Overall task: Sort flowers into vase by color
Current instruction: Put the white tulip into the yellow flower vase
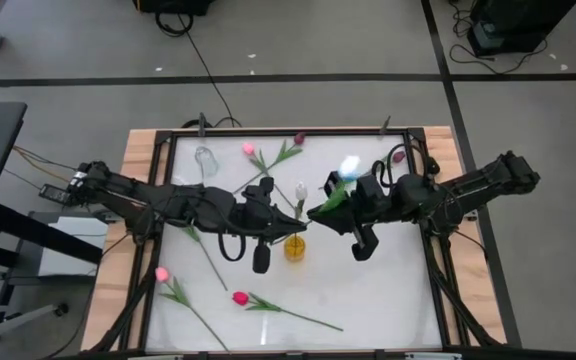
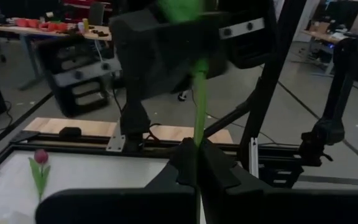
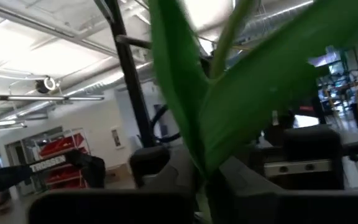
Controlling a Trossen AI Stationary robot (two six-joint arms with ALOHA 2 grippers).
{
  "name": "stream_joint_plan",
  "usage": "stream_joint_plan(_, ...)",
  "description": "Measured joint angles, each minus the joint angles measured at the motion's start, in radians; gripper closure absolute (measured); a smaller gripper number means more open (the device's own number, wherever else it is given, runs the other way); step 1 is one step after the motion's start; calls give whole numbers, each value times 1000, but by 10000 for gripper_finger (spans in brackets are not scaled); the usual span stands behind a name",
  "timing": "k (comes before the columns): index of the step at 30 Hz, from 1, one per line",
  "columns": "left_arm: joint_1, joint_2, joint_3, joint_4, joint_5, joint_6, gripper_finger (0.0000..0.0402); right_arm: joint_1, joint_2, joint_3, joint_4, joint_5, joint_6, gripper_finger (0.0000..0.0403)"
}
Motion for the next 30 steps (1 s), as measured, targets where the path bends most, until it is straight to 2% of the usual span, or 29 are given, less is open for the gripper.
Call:
stream_joint_plan(4, -2, -5, 0, -26, -11, -22, 395, 22, -5, 0, -41, 120, -6, 385)
stream_joint_plan(6, -2, -12, 0, -101, -27, -66, 377, 34, -13, 0, -125, 186, -8, 387)
stream_joint_plan(9, -3, -48, -2, -295, -85, -159, 325, 60, -31, 0, -308, 316, 13, 387)
stream_joint_plan(12, -3, -91, 0, -412, -94, -229, 266, 82, -42, 0, -471, 405, 89, 387)
stream_joint_plan(15, -8, -121, 0, -470, -95, -238, 218, 94, -41, 0, -576, 446, 139, 387)
stream_joint_plan(18, -6, -151, 0, -523, -118, -236, 192, 98, -27, 0, -608, 471, 159, 387)
stream_joint_plan(20, 0, -169, 0, -550, -150, -226, 187, 98, -10, 0, -600, 478, 155, 387)
stream_joint_plan(24, 8, -209, 0, -708, -282, -227, 185, 82, 4, 0, -576, 489, 78, 387)
stream_joint_plan(30, 59, -298, -1, -893, -299, -282, 185, 40, 9, 0, -546, 474, 24, 387)
